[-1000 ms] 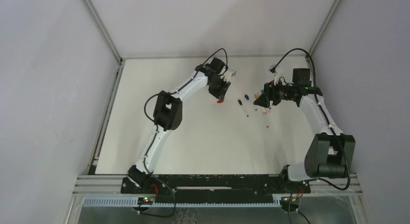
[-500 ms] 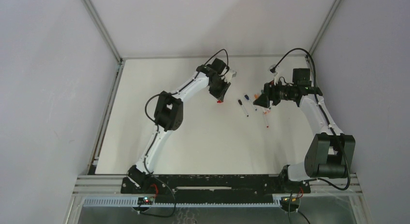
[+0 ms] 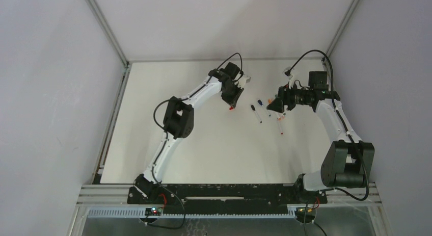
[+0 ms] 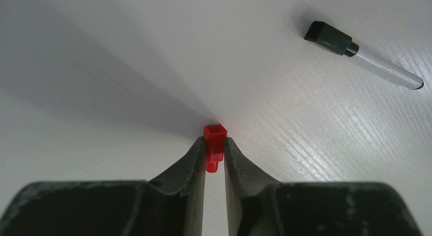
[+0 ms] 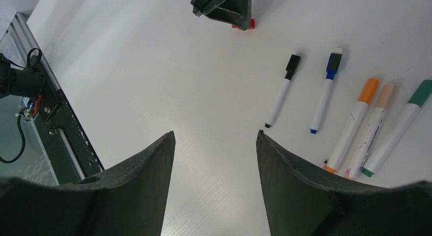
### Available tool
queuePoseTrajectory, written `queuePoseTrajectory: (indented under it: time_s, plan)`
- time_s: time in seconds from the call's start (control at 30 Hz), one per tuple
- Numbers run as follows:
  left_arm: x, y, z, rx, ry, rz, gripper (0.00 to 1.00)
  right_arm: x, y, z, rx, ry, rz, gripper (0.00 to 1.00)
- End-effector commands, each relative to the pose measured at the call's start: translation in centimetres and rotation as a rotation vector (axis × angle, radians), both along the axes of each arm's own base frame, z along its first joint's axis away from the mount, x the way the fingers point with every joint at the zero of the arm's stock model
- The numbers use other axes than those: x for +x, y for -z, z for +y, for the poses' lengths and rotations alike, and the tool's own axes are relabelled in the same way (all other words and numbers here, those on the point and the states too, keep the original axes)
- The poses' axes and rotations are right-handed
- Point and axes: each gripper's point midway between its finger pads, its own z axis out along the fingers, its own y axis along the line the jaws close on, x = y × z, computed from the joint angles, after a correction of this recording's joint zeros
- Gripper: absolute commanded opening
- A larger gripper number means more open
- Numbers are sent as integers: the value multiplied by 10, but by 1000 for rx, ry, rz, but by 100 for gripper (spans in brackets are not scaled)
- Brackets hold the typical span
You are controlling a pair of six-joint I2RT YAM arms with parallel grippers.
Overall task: Insert the pens into the pen caps
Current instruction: Pick up the pen cap from the center of the board.
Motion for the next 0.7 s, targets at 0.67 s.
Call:
queuePoseTrajectory:
  time_s: [0.67]
  plan:
    - [-59,-2,52,91,-296,126,16,-10,-41,7,36,-50,-109,67]
